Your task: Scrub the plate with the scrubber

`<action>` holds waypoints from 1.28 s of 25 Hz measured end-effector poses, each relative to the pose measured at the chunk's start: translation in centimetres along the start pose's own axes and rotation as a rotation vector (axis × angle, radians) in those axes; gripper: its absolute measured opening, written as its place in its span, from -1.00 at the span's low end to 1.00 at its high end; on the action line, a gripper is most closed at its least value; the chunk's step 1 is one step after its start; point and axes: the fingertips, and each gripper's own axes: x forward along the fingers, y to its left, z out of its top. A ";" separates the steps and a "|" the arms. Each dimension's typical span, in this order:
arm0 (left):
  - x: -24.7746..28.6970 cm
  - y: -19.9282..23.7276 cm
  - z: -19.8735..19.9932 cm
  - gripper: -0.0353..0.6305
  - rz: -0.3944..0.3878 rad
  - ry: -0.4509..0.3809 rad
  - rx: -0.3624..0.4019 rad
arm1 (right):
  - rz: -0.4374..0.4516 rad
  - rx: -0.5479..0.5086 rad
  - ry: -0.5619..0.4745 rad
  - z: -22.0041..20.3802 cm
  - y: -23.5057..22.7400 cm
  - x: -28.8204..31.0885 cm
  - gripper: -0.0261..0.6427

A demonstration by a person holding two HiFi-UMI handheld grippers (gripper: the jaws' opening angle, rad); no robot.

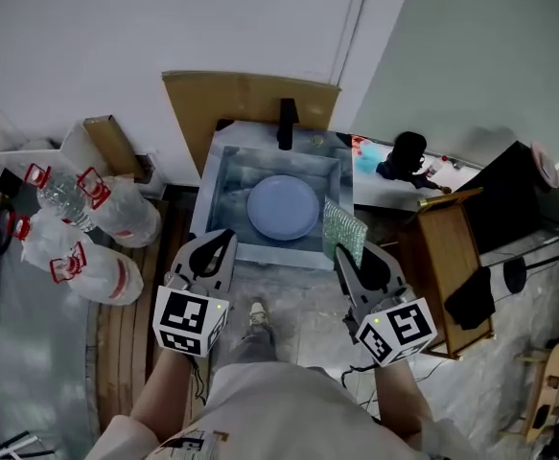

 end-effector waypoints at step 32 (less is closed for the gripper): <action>23.9 10.1 -20.4 -0.45 -0.051 0.415 -0.329 | -0.016 0.088 0.485 -20.2 -11.4 25.7 -0.60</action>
